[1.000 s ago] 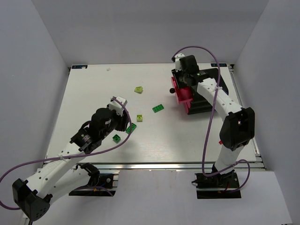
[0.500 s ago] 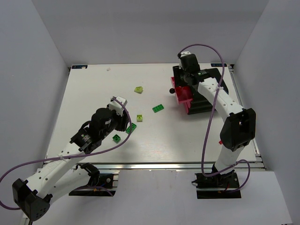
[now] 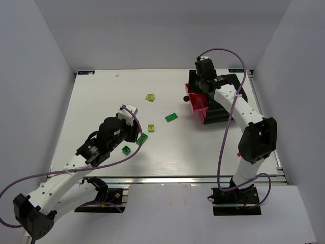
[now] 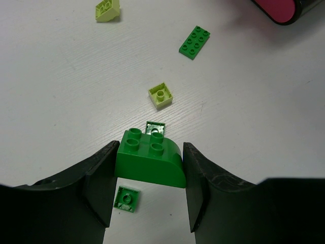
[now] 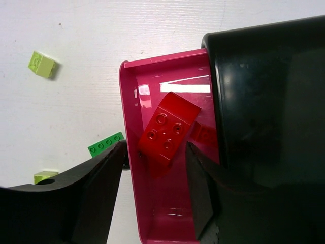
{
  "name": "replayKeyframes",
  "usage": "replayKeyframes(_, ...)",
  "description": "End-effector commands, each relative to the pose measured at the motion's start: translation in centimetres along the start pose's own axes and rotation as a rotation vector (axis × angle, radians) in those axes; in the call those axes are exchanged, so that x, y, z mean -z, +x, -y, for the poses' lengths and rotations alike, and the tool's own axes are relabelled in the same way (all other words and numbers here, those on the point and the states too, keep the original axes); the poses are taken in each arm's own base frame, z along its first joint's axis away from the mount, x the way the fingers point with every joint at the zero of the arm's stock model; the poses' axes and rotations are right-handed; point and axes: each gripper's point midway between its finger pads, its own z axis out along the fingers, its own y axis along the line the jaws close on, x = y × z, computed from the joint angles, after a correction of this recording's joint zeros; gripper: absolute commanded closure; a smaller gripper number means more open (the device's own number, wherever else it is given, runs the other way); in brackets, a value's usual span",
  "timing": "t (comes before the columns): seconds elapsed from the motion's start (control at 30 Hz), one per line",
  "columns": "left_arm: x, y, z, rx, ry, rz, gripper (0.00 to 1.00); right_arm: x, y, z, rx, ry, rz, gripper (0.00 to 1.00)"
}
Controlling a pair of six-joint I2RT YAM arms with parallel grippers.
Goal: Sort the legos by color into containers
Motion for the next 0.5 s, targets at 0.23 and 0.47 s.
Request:
replayKeyframes(0.23, 0.1, -0.1, 0.0, 0.004, 0.002, 0.014, 0.82, -0.7, -0.6, 0.5, -0.093, 0.055, 0.031, 0.44)
replayKeyframes(0.47, 0.1, -0.1, 0.0, 0.002, 0.005, 0.012, 0.82, -1.6, 0.0, 0.9, -0.103, 0.087, 0.015, 0.42)
